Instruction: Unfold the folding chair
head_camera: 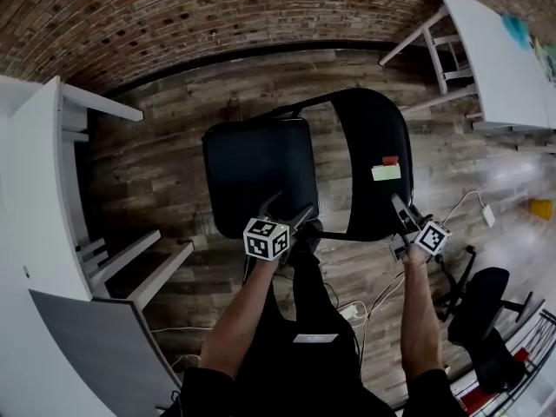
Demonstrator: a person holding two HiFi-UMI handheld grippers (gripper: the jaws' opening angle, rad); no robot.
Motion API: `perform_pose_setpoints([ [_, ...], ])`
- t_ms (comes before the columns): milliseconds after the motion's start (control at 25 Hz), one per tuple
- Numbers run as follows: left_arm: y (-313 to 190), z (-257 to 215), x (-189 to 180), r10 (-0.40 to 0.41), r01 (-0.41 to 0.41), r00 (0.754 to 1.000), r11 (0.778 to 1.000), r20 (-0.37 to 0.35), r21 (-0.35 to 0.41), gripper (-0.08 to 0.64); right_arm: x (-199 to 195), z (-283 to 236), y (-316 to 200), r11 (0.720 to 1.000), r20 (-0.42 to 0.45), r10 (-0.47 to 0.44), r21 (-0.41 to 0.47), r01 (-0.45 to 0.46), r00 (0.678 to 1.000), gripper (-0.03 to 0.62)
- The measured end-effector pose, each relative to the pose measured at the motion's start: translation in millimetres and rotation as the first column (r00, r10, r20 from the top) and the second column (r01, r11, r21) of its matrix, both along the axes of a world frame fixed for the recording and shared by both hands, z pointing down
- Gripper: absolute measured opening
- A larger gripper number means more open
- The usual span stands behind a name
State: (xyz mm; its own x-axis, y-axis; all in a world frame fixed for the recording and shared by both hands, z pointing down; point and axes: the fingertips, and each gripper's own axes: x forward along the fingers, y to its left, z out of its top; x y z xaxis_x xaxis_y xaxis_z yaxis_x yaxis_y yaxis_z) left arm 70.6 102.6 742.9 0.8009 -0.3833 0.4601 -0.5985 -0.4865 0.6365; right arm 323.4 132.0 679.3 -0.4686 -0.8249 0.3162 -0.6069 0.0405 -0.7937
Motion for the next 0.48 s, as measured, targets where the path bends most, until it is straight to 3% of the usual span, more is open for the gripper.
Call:
perform_pose_setpoints([
  [80, 22.7, -25.4, 54.7, 0.111, -0.116, 0.987, 0.992, -0.115, -0.038, 0.376, -4.6, 0.8, 1.7, 1.000, -0.009, 0.003, -0.013, -0.003, 1.000, 0.067],
  [200, 49.6, -50.9, 113.2, 0.256, -0.270, 0.948, 0.962, -0.189, -0.050, 0.376, -16.6, -1.8, -1.1, 1.000, -0.014, 0.001, -0.010, -0.001, 1.000, 0.067],
  [320, 61.8, -61.8, 142.3, 0.302, -0.321, 0.931, 0.945, -0.207, -0.066, 0.376, -24.2, -2.1, -0.3, 1.000, -0.029, -0.003, -0.015, 0.002, 1.000, 0.069],
  [480, 65.7, -67.2, 149.3, 0.316, -0.338, 0.924, 0.938, -0.215, -0.078, 0.376, -39.2, -3.9, -1.0, 1.000, -0.044, -0.006, -0.018, 0.005, 0.999, 0.069],
])
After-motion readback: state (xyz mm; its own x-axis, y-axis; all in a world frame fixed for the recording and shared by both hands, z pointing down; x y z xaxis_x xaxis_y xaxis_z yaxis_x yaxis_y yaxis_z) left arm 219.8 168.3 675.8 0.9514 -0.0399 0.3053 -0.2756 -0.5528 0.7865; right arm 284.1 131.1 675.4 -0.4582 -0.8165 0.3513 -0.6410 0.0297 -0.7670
